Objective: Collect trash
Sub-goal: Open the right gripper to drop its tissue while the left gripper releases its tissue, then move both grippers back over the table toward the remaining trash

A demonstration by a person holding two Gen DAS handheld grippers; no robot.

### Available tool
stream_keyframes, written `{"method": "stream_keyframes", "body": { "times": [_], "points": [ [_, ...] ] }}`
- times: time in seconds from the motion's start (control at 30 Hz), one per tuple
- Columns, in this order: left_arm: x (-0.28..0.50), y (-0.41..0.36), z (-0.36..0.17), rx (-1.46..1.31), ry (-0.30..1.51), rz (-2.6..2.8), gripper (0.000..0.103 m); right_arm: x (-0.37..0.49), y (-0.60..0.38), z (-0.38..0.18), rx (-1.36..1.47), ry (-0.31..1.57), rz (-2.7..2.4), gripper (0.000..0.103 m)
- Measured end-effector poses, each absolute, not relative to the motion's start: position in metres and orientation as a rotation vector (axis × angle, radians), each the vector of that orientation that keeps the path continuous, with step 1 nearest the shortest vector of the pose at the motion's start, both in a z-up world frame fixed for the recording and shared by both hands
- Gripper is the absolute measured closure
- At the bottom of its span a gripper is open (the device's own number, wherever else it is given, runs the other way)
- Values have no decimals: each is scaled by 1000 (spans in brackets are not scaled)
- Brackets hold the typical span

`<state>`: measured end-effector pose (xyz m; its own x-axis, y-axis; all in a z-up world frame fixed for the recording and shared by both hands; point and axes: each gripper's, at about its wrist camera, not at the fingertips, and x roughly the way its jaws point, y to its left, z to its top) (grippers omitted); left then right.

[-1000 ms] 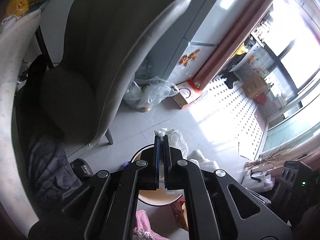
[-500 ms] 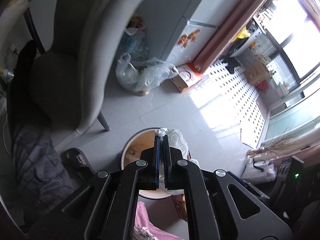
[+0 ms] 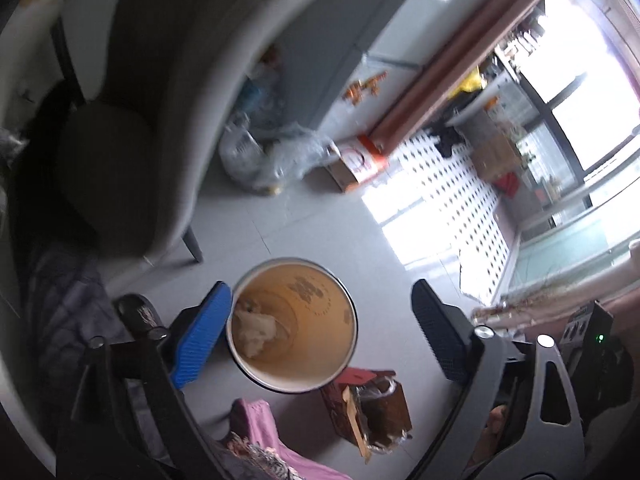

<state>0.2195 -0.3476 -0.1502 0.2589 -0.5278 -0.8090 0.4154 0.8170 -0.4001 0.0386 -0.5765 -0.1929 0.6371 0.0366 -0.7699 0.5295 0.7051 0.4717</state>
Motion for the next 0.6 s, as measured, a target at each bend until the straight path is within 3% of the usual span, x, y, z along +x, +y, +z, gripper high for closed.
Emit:
{"method": "stream_keyframes", "body": {
  "times": [0.1, 0.6],
  "points": [
    [218, -326, -128, -128, 1083, -609, 6, 45, -559, -176, 725, 815, -275, 7],
    [214, -194, -52, -216, 874, -457, 6, 84, -471, -110, 594, 761, -150, 8]
  ]
}}
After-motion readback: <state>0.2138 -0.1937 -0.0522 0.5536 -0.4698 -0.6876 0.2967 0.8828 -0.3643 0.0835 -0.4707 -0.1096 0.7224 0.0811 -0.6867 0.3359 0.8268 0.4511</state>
